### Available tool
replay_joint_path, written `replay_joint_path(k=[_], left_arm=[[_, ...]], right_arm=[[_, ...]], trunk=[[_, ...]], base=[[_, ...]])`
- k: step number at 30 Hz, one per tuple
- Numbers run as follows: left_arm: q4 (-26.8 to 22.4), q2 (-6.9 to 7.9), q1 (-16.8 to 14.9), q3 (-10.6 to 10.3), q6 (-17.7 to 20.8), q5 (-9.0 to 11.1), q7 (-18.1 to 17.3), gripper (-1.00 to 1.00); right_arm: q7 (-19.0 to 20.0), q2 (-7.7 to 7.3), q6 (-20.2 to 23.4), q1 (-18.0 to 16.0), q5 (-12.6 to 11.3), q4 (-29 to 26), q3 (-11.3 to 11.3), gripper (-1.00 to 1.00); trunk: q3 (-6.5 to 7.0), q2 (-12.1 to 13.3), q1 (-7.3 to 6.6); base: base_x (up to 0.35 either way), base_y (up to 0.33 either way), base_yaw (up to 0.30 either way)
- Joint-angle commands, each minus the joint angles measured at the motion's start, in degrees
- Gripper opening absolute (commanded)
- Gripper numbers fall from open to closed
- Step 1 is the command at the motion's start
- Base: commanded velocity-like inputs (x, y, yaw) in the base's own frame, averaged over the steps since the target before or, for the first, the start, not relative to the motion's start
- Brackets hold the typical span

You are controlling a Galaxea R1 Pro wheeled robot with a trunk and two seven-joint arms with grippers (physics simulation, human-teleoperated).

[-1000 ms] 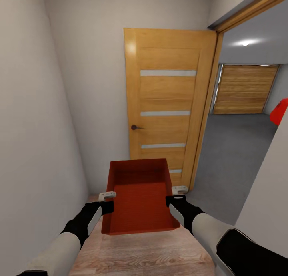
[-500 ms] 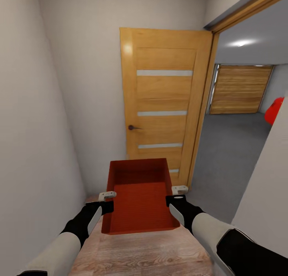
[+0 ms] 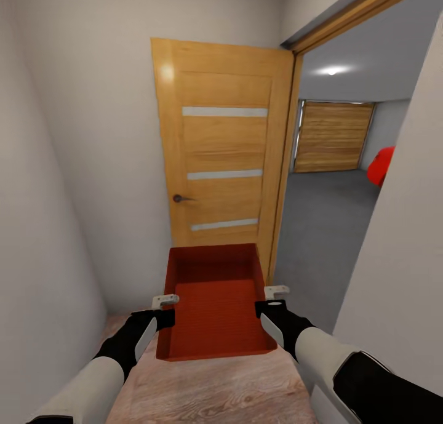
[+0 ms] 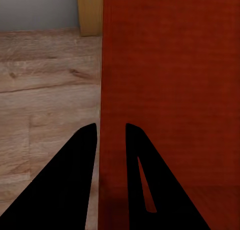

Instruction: Move the two storage containers from the living room to the garage. In the garage, place one container on the floor and stack the other container on top of it (either order is fine).

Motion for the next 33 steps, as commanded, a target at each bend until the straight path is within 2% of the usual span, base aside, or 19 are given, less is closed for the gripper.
replay_joint_path(k=[1, 16, 33], left_arm=[[-0.06, -0.05, 0.00, 0.38, 0.41, -1.10, 2.88, -1.00], [-0.01, -0.06, 0.00, 0.38, 0.41, -1.15, 2.88, -1.00], [-0.05, -0.06, 0.00, 0.29, 0.40, -1.18, 2.88, -1.00]], right_arm=[[-0.27, 0.08, 0.28, -0.01, -0.82, -0.27, 1.29, -1.00], [-0.27, 0.12, 0.28, -0.01, -0.82, -0.26, 1.29, -1.00], [-0.27, 0.09, 0.28, -0.01, -0.87, -0.26, 1.23, -1.00]], trunk=[[-0.02, -0.05, 0.04], [-0.02, -0.05, 0.04], [-0.02, -0.05, 0.04]], base=[[0.194, 0.232, -0.263], [0.215, 0.227, -0.244], [0.012, 0.010, -0.031]])
